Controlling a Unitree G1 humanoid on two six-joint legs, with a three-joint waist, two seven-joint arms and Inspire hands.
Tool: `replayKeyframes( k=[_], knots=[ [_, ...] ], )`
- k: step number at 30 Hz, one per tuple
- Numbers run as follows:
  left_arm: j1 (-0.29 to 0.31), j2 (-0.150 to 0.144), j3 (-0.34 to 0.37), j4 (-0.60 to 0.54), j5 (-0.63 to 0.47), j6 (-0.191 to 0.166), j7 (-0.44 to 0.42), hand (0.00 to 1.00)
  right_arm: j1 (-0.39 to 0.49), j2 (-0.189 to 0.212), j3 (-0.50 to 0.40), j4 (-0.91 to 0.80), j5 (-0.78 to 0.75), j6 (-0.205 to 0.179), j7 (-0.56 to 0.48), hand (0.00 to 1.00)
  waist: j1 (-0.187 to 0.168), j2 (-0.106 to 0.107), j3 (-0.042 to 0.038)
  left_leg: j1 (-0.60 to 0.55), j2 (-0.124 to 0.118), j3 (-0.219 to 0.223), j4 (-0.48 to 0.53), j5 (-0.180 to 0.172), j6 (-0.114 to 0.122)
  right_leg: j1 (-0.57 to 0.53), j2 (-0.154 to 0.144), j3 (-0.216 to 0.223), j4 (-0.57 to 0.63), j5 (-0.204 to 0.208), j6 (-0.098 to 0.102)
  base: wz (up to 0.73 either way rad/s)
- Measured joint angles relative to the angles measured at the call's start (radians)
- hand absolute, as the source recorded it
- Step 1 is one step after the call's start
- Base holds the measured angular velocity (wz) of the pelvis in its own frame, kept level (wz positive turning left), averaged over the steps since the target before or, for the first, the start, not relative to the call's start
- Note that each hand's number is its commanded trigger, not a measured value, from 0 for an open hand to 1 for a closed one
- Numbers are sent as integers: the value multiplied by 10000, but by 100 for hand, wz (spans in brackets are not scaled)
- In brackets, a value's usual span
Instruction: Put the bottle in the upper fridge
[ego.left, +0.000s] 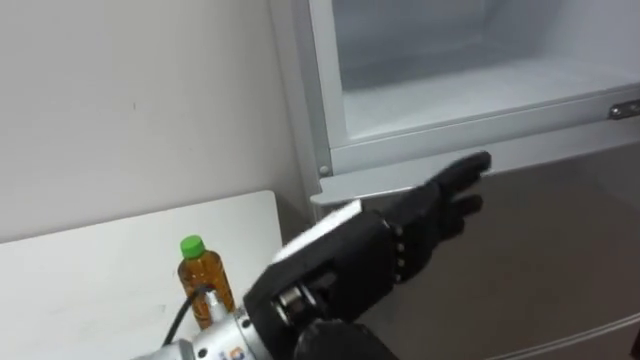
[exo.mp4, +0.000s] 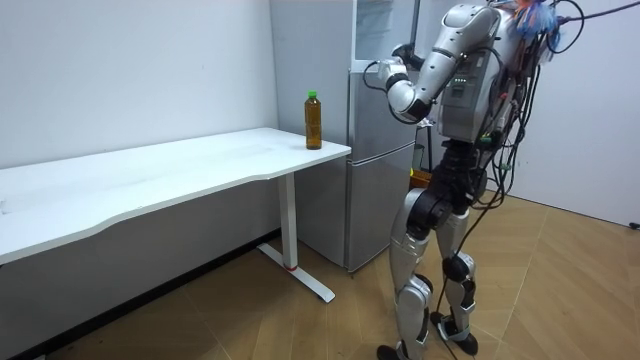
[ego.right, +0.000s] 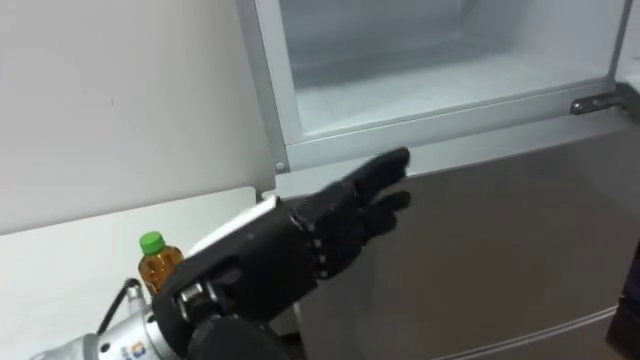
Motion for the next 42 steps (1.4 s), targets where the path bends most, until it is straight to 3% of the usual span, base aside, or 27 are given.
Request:
replayKeyframes(
  k=[3,8,12,15,20,22,26,28,35,39,42],
  knots=[
    [0,-19,887,-513,160,-298,284,0,195,37,-210,-2,-18,-73,-22,0,352,-46,-23,26,-1,7,-3,0,0,22,1,14,-16,0,-1,0],
    [163,-27,2183,-1040,488,-719,1519,0,523,316,-642,26,43,-241,-284,0,716,-245,-22,151,0,13,0,-5,-8,160,3,0,-41,-34,-9,0],
    [550,-135,3544,-1156,988,-1313,2597,0,811,480,-1085,-113,23,-491,-400,0,985,-267,-36,169,-2,33,-2,-7,-9,172,-5,-8,-29,-35,-10,1],
    [1121,-184,4359,-1148,1821,-1715,3422,0,847,542,-1240,-102,-73,-507,-585,0,1163,-257,-46,156,-2,-21,-4,-12,-15,178,1,-43,-24,-36,-8,3],
    [1975,-237,5277,-1107,2035,-1814,4551,0,1074,543,-1473,-171,55,-571,-580,0,1503,-233,-82,53,-30,-200,26,-34,-28,171,7,-216,-29,-42,0,10],
    [2434,-323,5626,-749,2059,-2221,5318,0,1201,544,-1524,-227,67,-576,-583,0,1625,-225,-96,99,-33,-201,6,-35,-29,214,4,-228,-13,-42,0,0],
    [3151,-684,5740,25,2021,-2265,6321,0,1341,561,-1553,-363,176,-568,-686,0,1766,-186,-87,155,-34,-282,3,-58,-48,314,16,-319,-19,-44,2,5],
    [3473,-714,5783,703,2021,-2281,6834,0,1395,572,-1551,-427,243,-561,-785,0,1787,-249,-44,141,-34,-357,13,-61,-53,338,24,-391,-14,-45,3,8],
    [4737,-757,5783,2955,1753,-2321,7717,0,1477,570,-1626,-520,290,-345,-766,0,1716,-322,-47,125,-63,-426,14,-62,-52,394,4,-507,-44,-48,4,3],
    [5554,-769,5355,5519,1011,-2315,8075,0,1490,542,-1766,-525,308,-345,-770,0,1725,-345,-50,262,-59,-435,4,-99,-63,518,5,-556,-45,-56,17,0],
    [5749,-889,4978,7586,551,-2315,8200,0,1551,539,-1765,-522,288,-352,-764,0,1775,-420,-41,330,-39,-430,-36,-112,-75,531,17,-529,-11,-56,17,-1]
  ],
)
